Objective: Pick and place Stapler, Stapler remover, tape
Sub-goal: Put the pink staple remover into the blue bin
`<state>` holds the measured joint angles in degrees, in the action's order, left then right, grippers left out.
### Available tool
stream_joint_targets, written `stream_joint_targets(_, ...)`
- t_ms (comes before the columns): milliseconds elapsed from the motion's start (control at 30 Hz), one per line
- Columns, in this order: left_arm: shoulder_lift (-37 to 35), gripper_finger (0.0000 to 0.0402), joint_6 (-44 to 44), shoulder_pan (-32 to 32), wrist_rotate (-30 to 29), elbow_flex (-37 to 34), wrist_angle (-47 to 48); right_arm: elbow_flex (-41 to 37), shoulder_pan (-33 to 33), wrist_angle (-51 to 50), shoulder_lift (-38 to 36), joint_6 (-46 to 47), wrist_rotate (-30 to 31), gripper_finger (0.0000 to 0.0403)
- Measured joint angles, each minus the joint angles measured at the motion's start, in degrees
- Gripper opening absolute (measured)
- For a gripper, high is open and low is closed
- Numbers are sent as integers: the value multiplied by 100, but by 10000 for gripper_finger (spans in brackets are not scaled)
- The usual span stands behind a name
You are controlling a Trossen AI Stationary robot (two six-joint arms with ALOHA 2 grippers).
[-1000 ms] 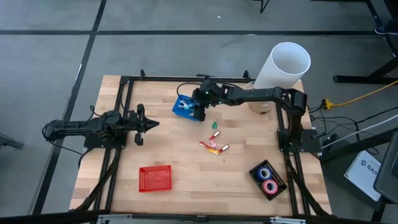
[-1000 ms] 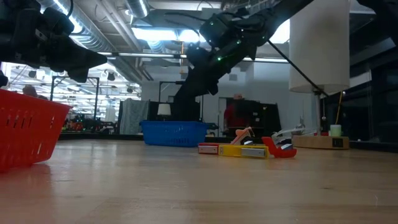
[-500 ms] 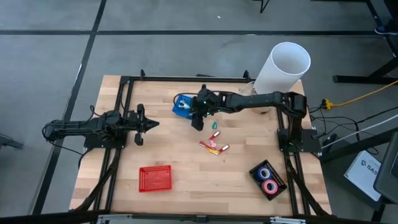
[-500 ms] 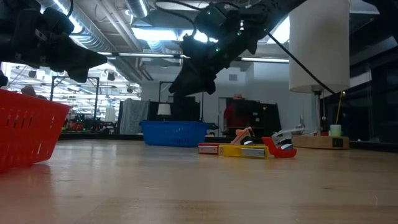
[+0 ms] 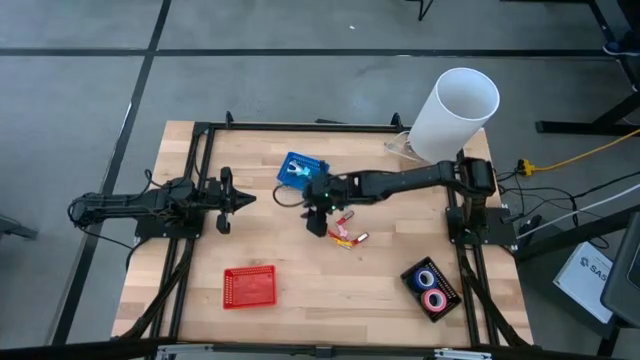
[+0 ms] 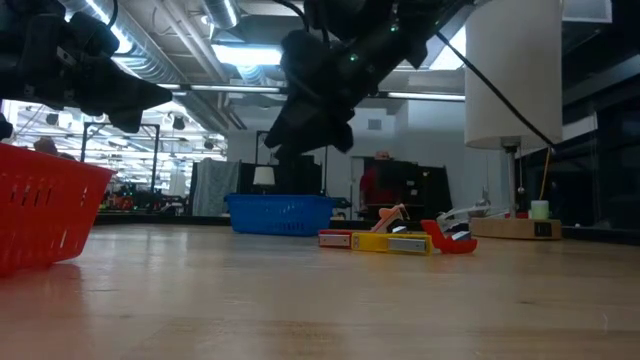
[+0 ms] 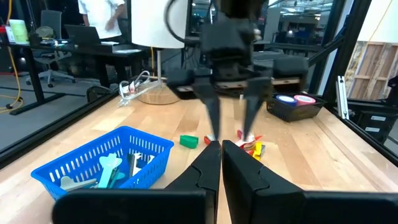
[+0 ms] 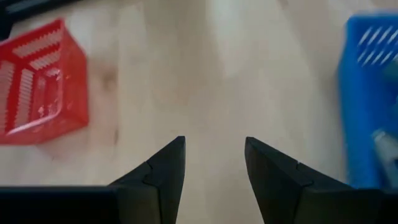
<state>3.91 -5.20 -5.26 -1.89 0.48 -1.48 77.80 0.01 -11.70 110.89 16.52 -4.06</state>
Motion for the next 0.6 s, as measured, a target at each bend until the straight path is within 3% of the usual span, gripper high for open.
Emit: stream_joint_targets(600, 0, 9, 1, 1, 0, -1, 1, 0, 1236, -770, 9, 1468, -141, 168)
